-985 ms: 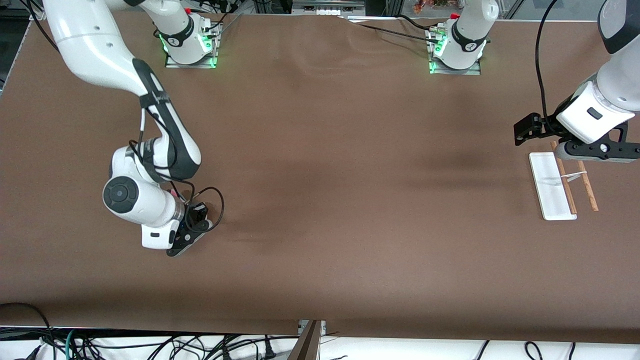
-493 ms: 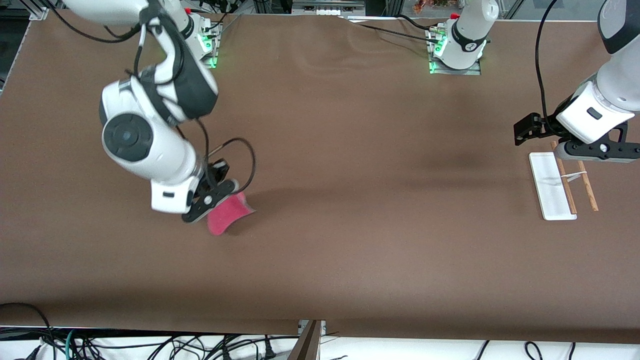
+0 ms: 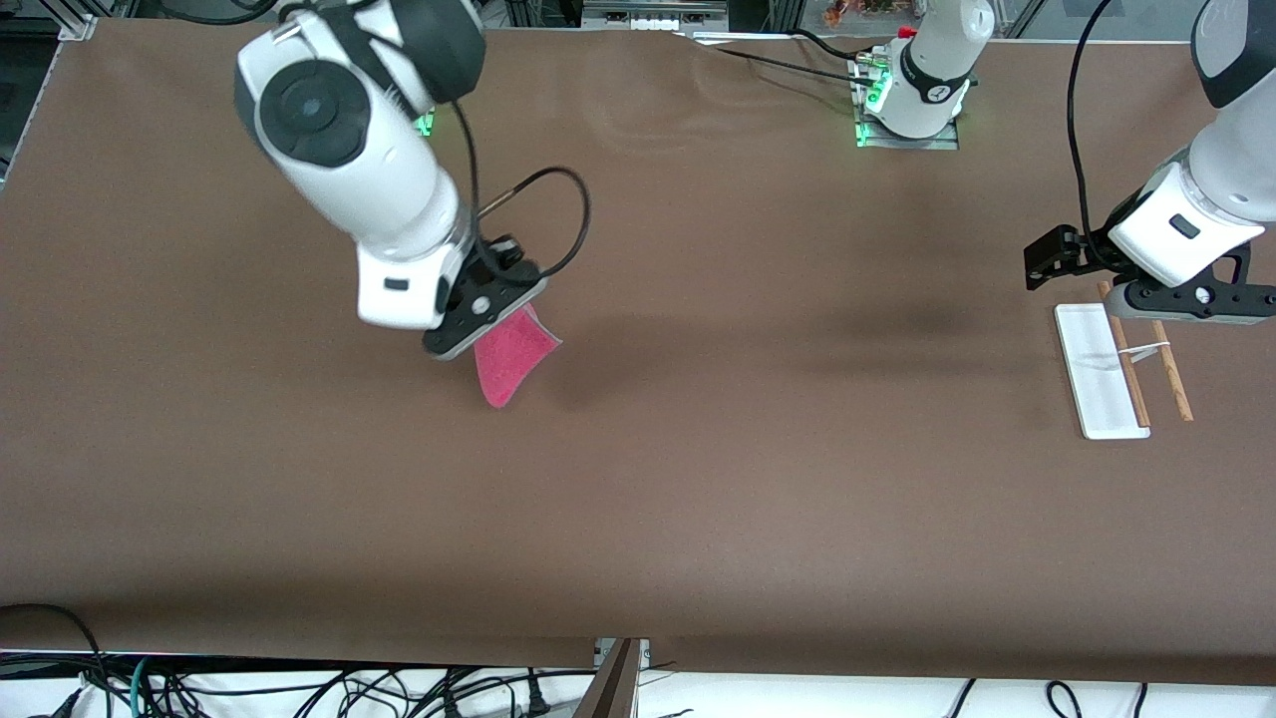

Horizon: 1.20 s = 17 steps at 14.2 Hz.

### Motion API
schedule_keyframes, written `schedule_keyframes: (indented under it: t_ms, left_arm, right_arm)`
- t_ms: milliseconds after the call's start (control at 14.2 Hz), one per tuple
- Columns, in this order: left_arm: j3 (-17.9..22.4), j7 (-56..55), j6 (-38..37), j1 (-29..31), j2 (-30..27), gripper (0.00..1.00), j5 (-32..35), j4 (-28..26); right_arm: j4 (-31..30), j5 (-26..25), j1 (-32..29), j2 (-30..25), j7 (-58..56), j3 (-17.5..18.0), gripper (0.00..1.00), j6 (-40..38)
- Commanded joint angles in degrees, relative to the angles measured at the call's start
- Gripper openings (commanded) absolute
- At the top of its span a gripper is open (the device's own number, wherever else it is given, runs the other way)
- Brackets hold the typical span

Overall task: Pass towel and hang on rack
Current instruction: 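Lift the towel with the right gripper toward the table middle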

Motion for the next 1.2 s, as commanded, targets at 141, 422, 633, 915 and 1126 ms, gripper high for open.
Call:
schedule_keyframes:
  t_ms: [141,422,633,915,1126]
  left_arm:
    - [0.2,-0.1,-0.4,0.0,-0.7,1.0,0.7,-0.5]
    - [0.2,0.6,3.9,0.5,-0.7,1.0,-0.8,-2.5]
    - [0.2,0.8,5.4,0.6,-1.0,1.0,-1.6,-3.9]
    - [0.1,1.8,6.4,0.6,-0.6,1.0,-0.8,-6.4]
    - [0.2,2.3,7.0,0.6,0.2,1.0,-3.2,-11.2]
  right_arm:
    - [0.3,-0.5,7.9,-0.2,7.9,2.3,0.0,4.9]
    - [0.2,-2.4,13.0,0.3,10.2,2.3,0.0,12.9]
    - [0.2,-2.4,14.5,0.4,10.2,2.3,0.0,16.4]
    - [0.2,-3.2,16.7,0.4,10.2,2.3,0.0,17.3]
    - [0.2,-4.6,18.3,0.4,11.2,2.3,0.0,19.0]
